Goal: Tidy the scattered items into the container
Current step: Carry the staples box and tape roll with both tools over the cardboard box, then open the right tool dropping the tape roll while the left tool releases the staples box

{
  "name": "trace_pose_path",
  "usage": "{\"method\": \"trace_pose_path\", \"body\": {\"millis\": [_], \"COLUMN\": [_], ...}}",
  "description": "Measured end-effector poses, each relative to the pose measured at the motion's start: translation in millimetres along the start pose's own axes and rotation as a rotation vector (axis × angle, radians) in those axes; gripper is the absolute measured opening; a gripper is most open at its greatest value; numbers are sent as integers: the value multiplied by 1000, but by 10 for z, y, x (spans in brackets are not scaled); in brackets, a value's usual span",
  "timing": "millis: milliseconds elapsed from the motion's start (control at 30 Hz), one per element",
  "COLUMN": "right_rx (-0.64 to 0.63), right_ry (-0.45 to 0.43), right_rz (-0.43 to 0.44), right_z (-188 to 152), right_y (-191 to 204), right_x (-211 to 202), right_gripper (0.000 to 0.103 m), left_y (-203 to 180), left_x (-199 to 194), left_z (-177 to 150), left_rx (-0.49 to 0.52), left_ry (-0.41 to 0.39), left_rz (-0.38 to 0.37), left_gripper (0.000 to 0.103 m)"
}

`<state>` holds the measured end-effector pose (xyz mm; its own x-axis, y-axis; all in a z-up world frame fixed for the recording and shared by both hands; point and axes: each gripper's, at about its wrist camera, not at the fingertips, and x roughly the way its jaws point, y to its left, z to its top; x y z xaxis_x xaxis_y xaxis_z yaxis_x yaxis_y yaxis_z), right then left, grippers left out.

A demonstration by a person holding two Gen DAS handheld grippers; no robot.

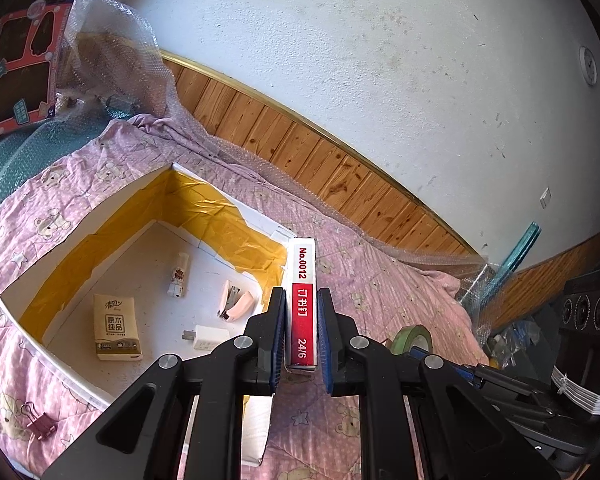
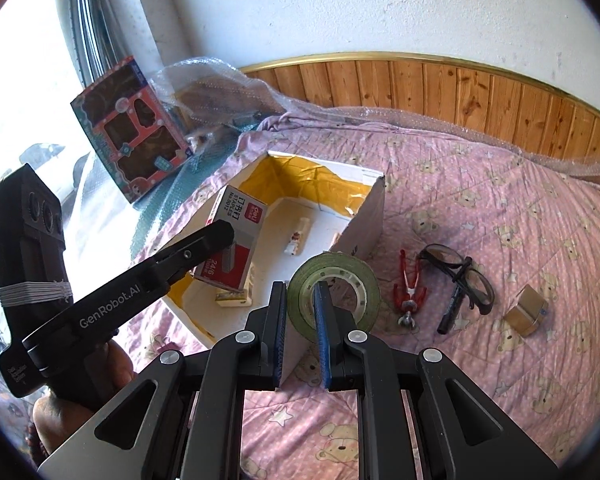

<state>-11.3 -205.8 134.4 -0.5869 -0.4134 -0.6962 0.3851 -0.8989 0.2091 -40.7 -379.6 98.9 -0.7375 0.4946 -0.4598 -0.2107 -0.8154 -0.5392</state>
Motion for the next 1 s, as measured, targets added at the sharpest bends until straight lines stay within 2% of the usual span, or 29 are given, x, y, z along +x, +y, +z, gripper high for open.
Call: {"method": "trace_pose_path", "body": {"millis": [700, 1000], "right_rx": [-62, -144], "right_ry": [17, 93], "right_rz": [37, 71], "right_z": [254, 403], "right_y": [284, 478], "right_x": [326, 802], "right_gripper": [14, 15], "left_y": [533, 799], "left_x": [-17, 229], "left_z": [73, -38], "left_rx": [-125, -186], "left_ry": [18, 127], "left_rz": [82, 142], "left_gripper": [16, 16]}}
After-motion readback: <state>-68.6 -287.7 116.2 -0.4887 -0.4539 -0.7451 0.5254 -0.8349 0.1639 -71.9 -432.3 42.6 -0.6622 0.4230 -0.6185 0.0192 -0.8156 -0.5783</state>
